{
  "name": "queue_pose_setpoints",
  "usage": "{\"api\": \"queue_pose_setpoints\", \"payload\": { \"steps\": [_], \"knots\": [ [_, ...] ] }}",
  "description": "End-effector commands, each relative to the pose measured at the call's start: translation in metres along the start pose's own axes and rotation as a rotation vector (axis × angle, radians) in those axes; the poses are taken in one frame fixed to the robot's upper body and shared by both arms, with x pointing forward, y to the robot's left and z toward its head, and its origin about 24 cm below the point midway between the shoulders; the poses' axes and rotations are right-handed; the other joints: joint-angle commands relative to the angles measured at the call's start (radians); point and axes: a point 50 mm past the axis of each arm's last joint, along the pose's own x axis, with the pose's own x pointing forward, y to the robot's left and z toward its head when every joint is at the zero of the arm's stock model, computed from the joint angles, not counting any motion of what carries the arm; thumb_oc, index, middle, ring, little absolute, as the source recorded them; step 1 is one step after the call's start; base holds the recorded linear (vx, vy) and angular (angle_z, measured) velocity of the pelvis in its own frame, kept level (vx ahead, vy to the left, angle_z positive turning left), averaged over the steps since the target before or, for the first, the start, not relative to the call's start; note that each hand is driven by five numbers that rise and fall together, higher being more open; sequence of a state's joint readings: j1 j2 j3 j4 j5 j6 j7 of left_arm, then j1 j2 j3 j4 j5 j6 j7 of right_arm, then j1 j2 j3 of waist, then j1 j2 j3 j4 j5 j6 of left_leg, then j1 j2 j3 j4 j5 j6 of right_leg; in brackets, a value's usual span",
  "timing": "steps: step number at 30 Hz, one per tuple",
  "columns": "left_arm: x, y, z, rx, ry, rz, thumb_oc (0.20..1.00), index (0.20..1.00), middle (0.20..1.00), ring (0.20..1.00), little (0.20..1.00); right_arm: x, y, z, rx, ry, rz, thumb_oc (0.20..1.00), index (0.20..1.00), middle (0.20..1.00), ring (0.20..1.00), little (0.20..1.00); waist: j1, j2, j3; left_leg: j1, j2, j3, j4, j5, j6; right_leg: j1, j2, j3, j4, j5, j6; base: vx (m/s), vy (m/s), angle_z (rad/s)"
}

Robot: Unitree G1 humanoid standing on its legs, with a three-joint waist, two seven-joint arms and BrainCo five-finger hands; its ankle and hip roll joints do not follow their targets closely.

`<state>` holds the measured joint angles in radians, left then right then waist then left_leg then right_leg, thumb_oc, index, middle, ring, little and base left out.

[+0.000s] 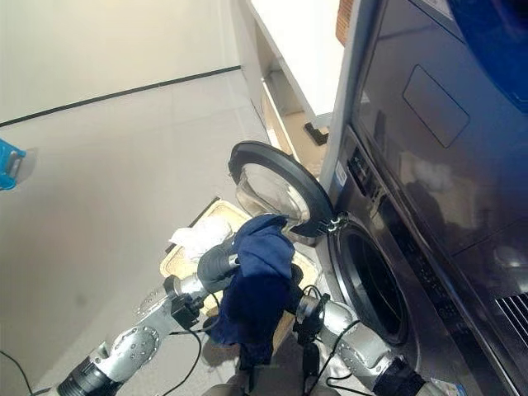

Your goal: Put the clothes into the washing machine.

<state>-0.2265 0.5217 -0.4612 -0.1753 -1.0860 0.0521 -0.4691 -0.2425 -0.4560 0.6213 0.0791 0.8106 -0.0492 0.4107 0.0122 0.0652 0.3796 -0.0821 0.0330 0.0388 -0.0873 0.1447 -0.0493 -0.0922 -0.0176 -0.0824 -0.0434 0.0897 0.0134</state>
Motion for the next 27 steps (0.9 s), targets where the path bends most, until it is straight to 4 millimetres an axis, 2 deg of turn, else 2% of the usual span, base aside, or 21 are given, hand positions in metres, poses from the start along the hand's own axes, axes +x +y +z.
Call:
{"api": "queue_pose_setpoints", "payload": {
  "steps": [1, 10, 11, 12, 16, 18, 21, 23, 26, 27],
  "knots": [
    [0.001, 0.004, 0.000, -0.016, -0.062, 0.044, 0.200, 0.200, 0.200, 0.200, 0.200, 0.016, 0.023, 0.025, 0.127, -0.183, 0.122, 0.200, 0.200, 0.200, 0.200, 0.200, -0.007, -0.044, -0.016, -0.002, -0.086, 0.030, 0.023, -0.091, 0.038, -0.002, -0.033, -0.046, -0.026, 0.003, 0.071, -0.10, 0.012, -0.22],
    [-0.025, 0.038, -0.011, 0.153, 0.067, 0.316, 0.200, 0.200, 0.200, 0.200, 0.200, 0.013, 0.004, 0.019, 0.261, -0.207, 0.011, 0.200, 0.200, 0.200, 0.200, 0.200, -0.007, -0.027, 0.047, -0.051, -0.088, 0.042, 0.013, -0.067, 0.038, -0.054, -0.035, -0.048, -0.037, 0.028, 0.072, -0.07, -0.006, -0.18],
    [-0.030, 0.048, -0.017, 0.243, 0.135, 0.411, 0.868, 0.868, 0.868, 0.868, 0.868, 0.012, -0.001, 0.015, 0.308, -0.213, -0.021, 0.200, 0.200, 0.200, 0.200, 0.200, -0.010, -0.025, 0.060, -0.060, -0.090, 0.039, 0.012, -0.062, 0.038, -0.063, -0.034, -0.045, -0.035, 0.030, 0.072, -0.04, -0.025, -0.03],
    [-0.032, 0.051, -0.019, 0.280, 0.166, 0.443, 1.000, 1.000, 1.000, 1.000, 1.000, 0.012, -0.002, 0.015, 0.325, -0.216, -0.034, 0.200, 0.200, 0.200, 0.200, 0.200, -0.011, -0.025, 0.064, -0.063, -0.091, 0.039, 0.012, -0.060, 0.038, -0.066, -0.033, -0.045, -0.034, 0.031, 0.073, -0.05, -0.037, -0.02],
    [-0.042, 0.066, -0.024, 0.447, 0.290, 0.569, 1.000, 1.000, 1.000, 1.000, 1.000, 0.010, -0.012, 0.009, 0.389, -0.209, -0.101, 0.200, 0.200, 0.200, 0.200, 0.200, -0.012, -0.023, 0.080, -0.077, -0.092, 0.039, 0.010, -0.052, 0.036, -0.081, -0.034, -0.050, -0.032, 0.036, 0.076, -0.01, -0.019, 0.00],
    [-0.053, 0.078, -0.025, 0.547, 0.355, 0.700, 1.000, 1.000, 1.000, 1.000, 1.000, 0.007, -0.020, 0.000, 0.424, -0.194, -0.173, 0.200, 0.200, 0.200, 0.200, 0.200, -0.010, -0.021, 0.093, -0.087, -0.090, 0.045, 0.011, -0.047, 0.033, -0.090, -0.035, -0.059, -0.031, 0.039, 0.077, 0.00, -0.040, -0.01],
    [-0.058, 0.086, -0.024, 0.614, 0.372, 0.790, 1.000, 1.000, 1.000, 1.000, 1.000, 0.006, -0.026, -0.004, 0.436, -0.190, -0.219, 0.200, 0.200, 0.200, 0.200, 0.200, -0.011, -0.021, 0.104, -0.094, -0.089, 0.047, 0.011, -0.044, 0.031, -0.097, -0.035, -0.062, -0.030, 0.040, 0.076, 0.00, -0.015, 0.00],
    [-0.067, 0.101, -0.016, 0.744, 0.378, 0.995, 1.000, 1.000, 1.000, 1.000, 1.000, 0.004, -0.040, -0.008, 0.455, -0.205, -0.313, 0.200, 0.200, 0.200, 0.200, 0.200, -0.014, -0.019, 0.130, -0.113, -0.088, 0.049, 0.017, -0.035, 0.026, -0.116, -0.037, -0.066, -0.021, 0.044, 0.074, 0.02, -0.056, -0.01],
    [-0.069, 0.104, -0.014, 0.770, 0.364, 1.044, 1.000, 1.000, 1.000, 1.000, 1.000, 0.004, -0.044, -0.008, 0.459, -0.219, -0.341, 0.200, 0.200, 0.200, 0.200, 0.200, -0.015, -0.018, 0.137, -0.118, -0.088, 0.049, 0.018, -0.032, 0.024, -0.122, -0.038, -0.065, -0.019, 0.046, 0.074, 0.01, -0.014, -0.01],
    [-0.075, 0.113, -0.006, 0.843, 0.325, 1.198, 1.000, 1.000, 1.000, 1.000, 1.000, 0.001, -0.058, -0.006, 0.538, -0.282, -0.434, 0.200, 0.200, 0.200, 0.200, 0.200, -0.017, -0.013, 0.140, -0.148, -0.090, 0.049, 0.022, -0.025, 0.020, -0.156, -0.041, -0.063, -0.012, 0.052, 0.071, 0.05, -0.051, -0.03]
  ]
}}
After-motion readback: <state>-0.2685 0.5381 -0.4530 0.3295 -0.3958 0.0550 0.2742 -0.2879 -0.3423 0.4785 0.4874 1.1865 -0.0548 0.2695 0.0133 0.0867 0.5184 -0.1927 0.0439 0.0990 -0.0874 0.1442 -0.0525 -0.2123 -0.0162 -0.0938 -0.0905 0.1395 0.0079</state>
